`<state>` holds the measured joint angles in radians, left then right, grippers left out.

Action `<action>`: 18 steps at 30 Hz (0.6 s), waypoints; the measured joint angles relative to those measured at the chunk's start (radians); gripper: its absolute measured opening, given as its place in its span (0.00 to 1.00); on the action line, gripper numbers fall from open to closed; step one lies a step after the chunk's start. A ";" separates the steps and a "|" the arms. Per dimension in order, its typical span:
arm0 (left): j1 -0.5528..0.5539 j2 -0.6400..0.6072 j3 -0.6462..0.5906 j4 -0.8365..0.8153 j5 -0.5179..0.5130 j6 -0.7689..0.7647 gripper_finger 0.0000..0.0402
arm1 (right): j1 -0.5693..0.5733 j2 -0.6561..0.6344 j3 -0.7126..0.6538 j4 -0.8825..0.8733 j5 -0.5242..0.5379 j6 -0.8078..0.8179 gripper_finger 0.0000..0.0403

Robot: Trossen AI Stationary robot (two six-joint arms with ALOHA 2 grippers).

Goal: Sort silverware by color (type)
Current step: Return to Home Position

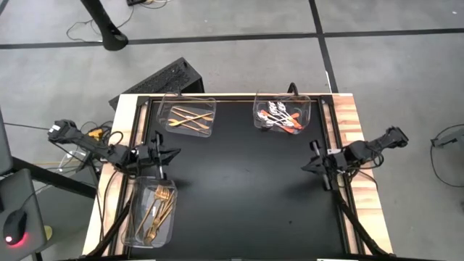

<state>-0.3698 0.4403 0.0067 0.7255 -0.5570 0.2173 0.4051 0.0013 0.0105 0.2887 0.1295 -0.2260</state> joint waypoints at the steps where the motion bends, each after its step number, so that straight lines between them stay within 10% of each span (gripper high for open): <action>1: 0.000 -0.012 0.000 -0.016 0.001 0.000 0.00 | -0.010 0.000 0.000 -0.004 -0.002 0.000 0.02; 18: 0.000 -0.442 0.000 -0.431 0.051 -0.012 0.00 | -0.072 0.000 0.000 -0.051 -0.089 0.015 0.02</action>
<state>-0.3698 -0.0017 0.0067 0.2945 -0.5056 0.2055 0.3332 0.0013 0.0101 0.2376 0.0401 -0.2108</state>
